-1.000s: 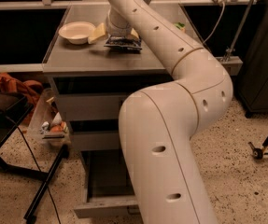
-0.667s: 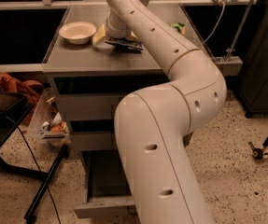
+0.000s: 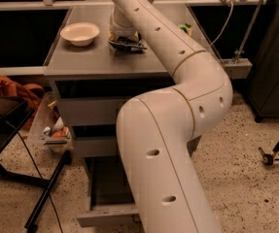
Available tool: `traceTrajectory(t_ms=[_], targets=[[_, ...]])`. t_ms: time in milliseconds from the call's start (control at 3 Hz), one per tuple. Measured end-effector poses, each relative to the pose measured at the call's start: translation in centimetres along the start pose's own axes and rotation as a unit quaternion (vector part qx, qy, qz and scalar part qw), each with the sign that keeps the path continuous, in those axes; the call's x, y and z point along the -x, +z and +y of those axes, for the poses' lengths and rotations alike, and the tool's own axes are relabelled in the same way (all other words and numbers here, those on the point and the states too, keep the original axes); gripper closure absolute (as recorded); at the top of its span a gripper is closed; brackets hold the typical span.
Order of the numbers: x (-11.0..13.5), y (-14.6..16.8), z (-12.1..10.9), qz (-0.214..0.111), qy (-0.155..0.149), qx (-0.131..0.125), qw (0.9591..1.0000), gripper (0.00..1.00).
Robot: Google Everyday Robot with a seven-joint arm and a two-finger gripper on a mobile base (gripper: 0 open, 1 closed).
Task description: Place blue chip bag into bottom drawer
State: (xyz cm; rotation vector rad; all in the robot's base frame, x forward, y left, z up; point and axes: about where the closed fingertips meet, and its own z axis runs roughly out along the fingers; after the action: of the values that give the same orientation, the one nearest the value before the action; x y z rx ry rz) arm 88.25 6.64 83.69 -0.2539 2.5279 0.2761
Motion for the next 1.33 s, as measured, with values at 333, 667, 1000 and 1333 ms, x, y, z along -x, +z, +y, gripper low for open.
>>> traceTrajectory(t_ms=[333,667,1000,1333], targets=[[0.2,-0.3,0.1,0.000,0.000,0.000,1.0000,0.87],[1.6,-3.0,-1.5,-0.034,-0.002,-0.002,0.9994,1.00],[4.0,-10.8,-3.2,-0.122,0.005,0.006,0.9925,1.00],[4.7,-20.1,-4.5,-0.212,0.026,0.016,0.9768,1.00]])
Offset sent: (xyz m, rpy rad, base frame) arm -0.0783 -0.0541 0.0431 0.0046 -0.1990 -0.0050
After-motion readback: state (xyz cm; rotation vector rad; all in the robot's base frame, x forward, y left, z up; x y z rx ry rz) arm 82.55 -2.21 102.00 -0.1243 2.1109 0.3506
